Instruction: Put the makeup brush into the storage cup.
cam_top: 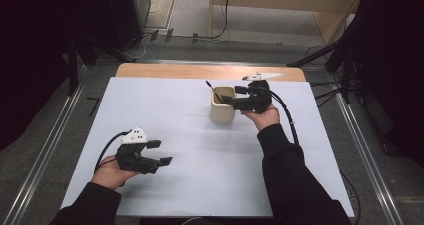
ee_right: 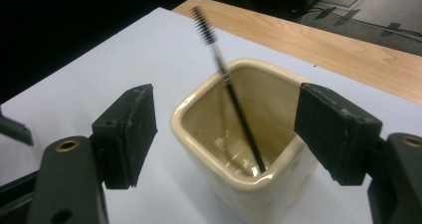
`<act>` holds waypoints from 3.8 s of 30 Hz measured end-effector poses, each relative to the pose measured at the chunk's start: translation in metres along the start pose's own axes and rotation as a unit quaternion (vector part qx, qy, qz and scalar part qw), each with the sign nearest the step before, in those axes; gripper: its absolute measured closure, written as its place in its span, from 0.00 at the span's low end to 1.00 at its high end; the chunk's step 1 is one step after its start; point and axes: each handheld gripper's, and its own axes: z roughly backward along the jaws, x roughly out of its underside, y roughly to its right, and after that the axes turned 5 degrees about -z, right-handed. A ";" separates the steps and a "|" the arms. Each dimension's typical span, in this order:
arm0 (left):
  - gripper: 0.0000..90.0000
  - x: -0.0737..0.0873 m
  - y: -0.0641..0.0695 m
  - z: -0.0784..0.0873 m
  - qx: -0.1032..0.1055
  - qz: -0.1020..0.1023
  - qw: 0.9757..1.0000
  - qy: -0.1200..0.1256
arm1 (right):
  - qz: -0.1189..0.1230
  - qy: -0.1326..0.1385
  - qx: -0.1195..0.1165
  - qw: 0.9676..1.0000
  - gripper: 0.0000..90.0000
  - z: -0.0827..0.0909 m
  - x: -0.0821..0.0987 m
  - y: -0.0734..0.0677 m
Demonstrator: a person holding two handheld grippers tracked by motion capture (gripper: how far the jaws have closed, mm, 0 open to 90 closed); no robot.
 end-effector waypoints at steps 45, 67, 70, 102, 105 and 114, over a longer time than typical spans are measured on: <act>0.28 0.000 0.002 -0.002 0.002 -0.003 1.000 -0.005 | 0.059 -0.053 -0.056 0.995 0.25 0.015 0.060 -0.047; 0.28 0.001 0.001 -0.003 0.004 -0.005 1.000 -0.008 | 0.072 -0.069 -0.044 0.994 0.25 0.033 0.089 -0.051; 0.28 0.001 0.001 -0.003 0.004 -0.005 1.000 -0.008 | 0.074 -0.072 -0.044 0.994 0.25 0.035 0.092 -0.050; 0.28 0.001 0.002 -0.002 0.004 -0.009 1.000 -0.006 | 0.058 -0.067 -0.021 0.996 0.24 0.074 0.115 -0.032; 0.28 0.001 0.001 -0.002 0.004 -0.009 1.000 -0.006 | 0.061 -0.066 -0.021 0.996 0.24 0.076 0.117 -0.032; 0.28 0.001 0.002 -0.002 0.004 -0.010 1.000 -0.005 | 0.061 -0.066 -0.018 0.996 0.25 0.082 0.122 -0.031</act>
